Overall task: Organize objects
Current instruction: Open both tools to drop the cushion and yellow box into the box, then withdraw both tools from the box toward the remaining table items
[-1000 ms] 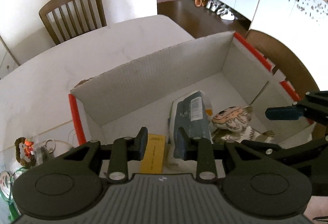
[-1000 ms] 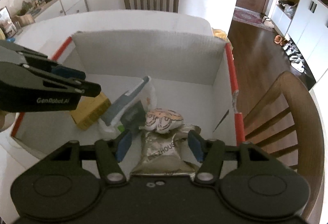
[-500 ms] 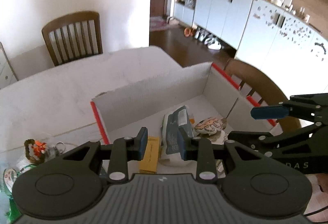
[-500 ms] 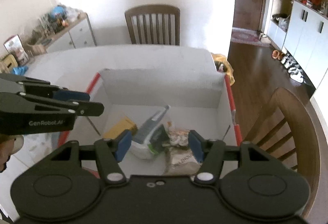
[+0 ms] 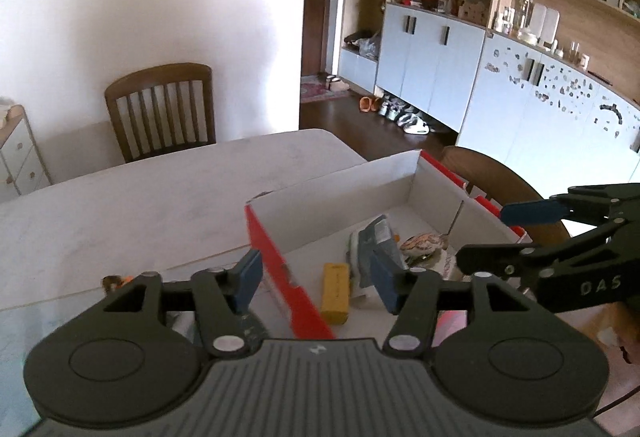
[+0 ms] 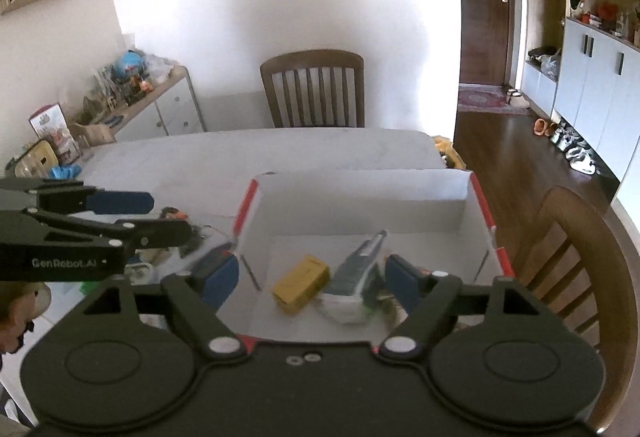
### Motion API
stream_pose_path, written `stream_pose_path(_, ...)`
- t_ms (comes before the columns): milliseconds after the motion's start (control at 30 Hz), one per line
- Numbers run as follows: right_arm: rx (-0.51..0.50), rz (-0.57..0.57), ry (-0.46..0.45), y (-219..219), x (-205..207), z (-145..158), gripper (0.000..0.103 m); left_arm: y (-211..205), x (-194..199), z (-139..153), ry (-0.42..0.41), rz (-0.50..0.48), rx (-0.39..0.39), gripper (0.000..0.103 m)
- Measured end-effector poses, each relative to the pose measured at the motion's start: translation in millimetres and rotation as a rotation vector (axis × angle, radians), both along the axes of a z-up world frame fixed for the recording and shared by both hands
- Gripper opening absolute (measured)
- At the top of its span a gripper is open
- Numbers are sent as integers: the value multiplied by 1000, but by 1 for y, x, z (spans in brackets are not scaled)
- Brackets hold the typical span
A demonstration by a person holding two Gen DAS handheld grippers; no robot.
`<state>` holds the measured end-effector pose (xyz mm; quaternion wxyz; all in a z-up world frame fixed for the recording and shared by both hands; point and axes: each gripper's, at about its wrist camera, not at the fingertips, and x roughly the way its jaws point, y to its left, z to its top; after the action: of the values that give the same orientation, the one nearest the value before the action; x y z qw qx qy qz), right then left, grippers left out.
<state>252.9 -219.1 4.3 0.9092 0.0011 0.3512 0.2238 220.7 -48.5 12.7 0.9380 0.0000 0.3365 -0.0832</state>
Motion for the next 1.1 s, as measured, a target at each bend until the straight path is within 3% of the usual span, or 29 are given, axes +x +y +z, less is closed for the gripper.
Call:
stream_pose_path(300, 29, -29, -32, 35, -21, 4, 102, 42, -29, -1, -13, 26, -17, 80)
stream_pose_path(367, 56, -26, -33, 42, -26, 5, 102, 53, -35, -3, -17, 32, -29, 85)
stream_pose_path(767, 54, 12, -12, 108, -44, -1, 102, 129, -64, -17, 1, 107, -29, 85)
stream_pose_path(1100, 19, 70, 33, 167, -51, -25, 102, 195, -75, -39, 36, 180, -13, 85)
